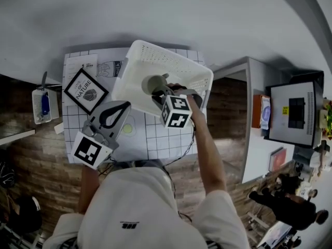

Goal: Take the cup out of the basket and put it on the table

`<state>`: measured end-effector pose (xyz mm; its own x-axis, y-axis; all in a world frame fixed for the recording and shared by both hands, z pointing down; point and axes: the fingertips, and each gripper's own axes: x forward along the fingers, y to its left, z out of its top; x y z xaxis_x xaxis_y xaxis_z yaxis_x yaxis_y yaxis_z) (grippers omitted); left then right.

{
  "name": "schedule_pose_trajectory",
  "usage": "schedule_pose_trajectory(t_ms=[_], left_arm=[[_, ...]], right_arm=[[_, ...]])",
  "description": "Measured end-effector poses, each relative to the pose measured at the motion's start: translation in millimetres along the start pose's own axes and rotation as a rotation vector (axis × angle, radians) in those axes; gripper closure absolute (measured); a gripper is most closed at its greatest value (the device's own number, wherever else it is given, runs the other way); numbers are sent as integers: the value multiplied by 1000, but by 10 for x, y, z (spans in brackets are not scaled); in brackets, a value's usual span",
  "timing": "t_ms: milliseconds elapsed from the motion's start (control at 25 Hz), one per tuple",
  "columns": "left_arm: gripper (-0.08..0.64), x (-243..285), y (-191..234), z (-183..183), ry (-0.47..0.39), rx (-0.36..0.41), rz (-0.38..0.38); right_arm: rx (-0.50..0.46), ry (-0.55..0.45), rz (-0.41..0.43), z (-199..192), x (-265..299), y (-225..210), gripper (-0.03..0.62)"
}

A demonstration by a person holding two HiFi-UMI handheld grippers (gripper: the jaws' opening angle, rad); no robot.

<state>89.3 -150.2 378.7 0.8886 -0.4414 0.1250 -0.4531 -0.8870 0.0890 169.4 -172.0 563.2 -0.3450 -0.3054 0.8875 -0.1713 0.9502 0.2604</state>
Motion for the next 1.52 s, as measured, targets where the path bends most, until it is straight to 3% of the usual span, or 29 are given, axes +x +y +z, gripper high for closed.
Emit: schedule_pose_trajectory(t_ms=[1520], left_arm=[[555,-945,-552,74,-52,66,12]], right_arm=[[-40,13,-206,507,-976,498,555]])
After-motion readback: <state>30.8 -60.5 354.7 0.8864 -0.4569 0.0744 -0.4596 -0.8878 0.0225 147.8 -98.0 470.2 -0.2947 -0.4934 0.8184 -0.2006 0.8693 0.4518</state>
